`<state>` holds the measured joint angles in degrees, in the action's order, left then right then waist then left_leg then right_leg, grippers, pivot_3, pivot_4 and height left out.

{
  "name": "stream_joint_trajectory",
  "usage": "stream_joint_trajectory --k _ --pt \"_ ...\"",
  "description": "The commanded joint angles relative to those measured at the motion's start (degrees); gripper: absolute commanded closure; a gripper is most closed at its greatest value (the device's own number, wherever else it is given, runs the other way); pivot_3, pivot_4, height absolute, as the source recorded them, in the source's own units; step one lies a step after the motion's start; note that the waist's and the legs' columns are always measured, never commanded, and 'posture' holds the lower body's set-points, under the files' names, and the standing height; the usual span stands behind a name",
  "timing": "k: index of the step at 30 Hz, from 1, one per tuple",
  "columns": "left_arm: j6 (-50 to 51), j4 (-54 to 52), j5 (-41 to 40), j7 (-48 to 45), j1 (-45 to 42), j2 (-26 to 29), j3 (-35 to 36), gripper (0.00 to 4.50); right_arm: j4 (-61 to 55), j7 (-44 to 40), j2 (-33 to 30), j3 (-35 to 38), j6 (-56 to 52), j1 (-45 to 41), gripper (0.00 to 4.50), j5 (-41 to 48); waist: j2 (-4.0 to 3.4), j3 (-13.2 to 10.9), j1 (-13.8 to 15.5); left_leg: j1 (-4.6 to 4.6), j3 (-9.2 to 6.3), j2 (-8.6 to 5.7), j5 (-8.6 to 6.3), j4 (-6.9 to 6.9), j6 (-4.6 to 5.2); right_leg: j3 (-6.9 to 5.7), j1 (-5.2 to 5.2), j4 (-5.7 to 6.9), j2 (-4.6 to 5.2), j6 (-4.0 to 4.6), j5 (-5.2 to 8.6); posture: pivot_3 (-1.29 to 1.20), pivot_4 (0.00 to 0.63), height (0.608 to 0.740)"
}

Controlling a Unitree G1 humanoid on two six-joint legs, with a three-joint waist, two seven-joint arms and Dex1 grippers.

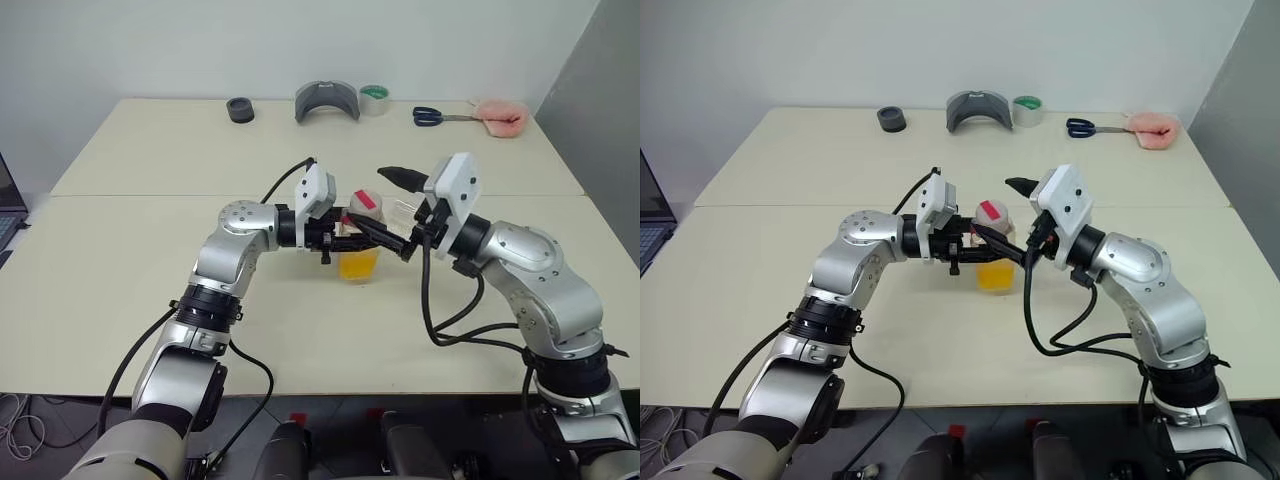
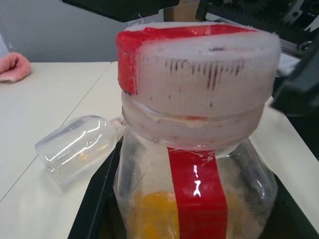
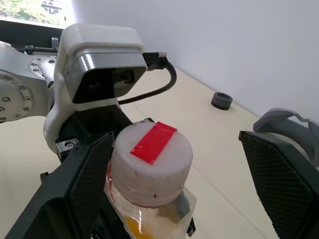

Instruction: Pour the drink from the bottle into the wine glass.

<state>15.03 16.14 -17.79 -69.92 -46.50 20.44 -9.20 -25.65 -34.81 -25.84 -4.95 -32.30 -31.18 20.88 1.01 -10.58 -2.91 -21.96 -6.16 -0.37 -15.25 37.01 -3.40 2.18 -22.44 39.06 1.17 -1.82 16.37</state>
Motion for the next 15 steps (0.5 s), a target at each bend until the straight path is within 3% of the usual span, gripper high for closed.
stream_joint_trajectory --k 1,15 --pt "-0.96 -1.6 -0.88 -0.28 -1.22 0.29 1.14 2.71 -0.96 0.77 -0.35 2.18 0.53 -0.13 0.22 0.34 0.0 0.0 0.0 0.0 0.0 0.0 0.0 0.0 0.0 0.0 0.0 0.0 0.0 0.0 0.0 0.0 0.15 0.74" --pt "-0.99 -1.55 -0.86 -0.43 -1.14 0.46 1.06 2.71 -2.53 1.24 -1.3 4.24 -1.48 0.98 0.22 2.13 0.0 0.0 0.0 0.0 0.0 0.0 0.0 0.0 0.0 0.0 0.0 0.0 0.0 0.0 0.0 0.0 0.15 0.74"
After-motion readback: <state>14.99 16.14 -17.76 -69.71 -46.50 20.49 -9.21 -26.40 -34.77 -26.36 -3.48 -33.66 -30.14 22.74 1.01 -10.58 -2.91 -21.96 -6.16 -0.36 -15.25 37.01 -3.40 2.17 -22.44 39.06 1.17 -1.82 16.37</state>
